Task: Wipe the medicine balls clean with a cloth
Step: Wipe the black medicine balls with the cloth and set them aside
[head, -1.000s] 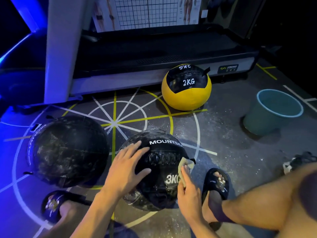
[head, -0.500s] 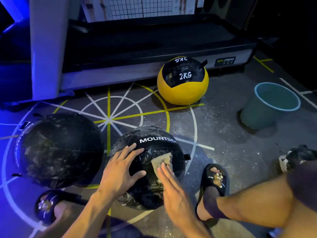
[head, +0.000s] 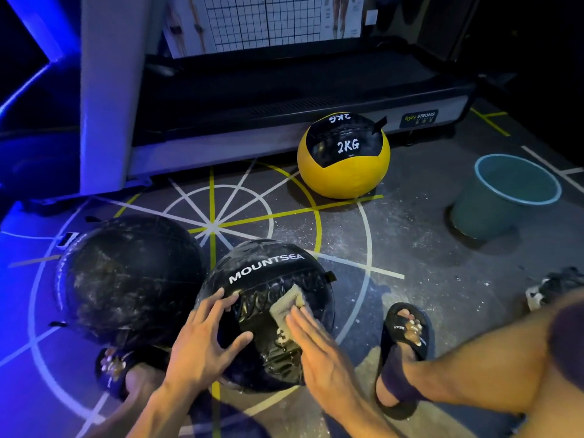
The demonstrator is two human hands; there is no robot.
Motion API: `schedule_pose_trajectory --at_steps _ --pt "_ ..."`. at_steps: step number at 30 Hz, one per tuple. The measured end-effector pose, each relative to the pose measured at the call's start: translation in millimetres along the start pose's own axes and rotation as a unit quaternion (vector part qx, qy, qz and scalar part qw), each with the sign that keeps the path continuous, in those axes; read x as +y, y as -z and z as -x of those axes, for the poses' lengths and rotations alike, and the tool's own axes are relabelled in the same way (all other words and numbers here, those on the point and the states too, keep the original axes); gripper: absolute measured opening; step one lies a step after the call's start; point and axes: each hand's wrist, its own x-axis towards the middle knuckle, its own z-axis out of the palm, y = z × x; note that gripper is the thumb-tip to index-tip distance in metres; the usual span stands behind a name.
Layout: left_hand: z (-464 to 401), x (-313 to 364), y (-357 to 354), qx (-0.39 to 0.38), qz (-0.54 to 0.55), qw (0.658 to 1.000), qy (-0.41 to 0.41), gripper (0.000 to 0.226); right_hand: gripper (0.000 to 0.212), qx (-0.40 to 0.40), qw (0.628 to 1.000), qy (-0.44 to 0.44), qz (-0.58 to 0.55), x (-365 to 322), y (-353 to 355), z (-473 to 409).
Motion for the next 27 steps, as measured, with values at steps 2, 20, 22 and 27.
schedule_pose_trajectory --at_steps 2,20,22,27 --pt "10 -4 0 0.0 0.0 1.0 0.023 0.087 0.073 0.025 0.995 -0.079 -0.048 11 4 -5" --pt "-33 13 -4 0.005 -0.043 0.998 -0.042 0.075 0.063 0.032 0.999 0.032 0.031 -19 -14 -16" --pt "-32 9 -6 0.008 -0.044 0.998 -0.039 0.074 0.069 0.04 0.998 0.032 0.024 -5 -8 -22" --pt "-33 10 -8 0.012 -0.025 0.999 -0.023 0.074 0.071 0.045 0.998 -0.039 -0.031 26 -1 -38"
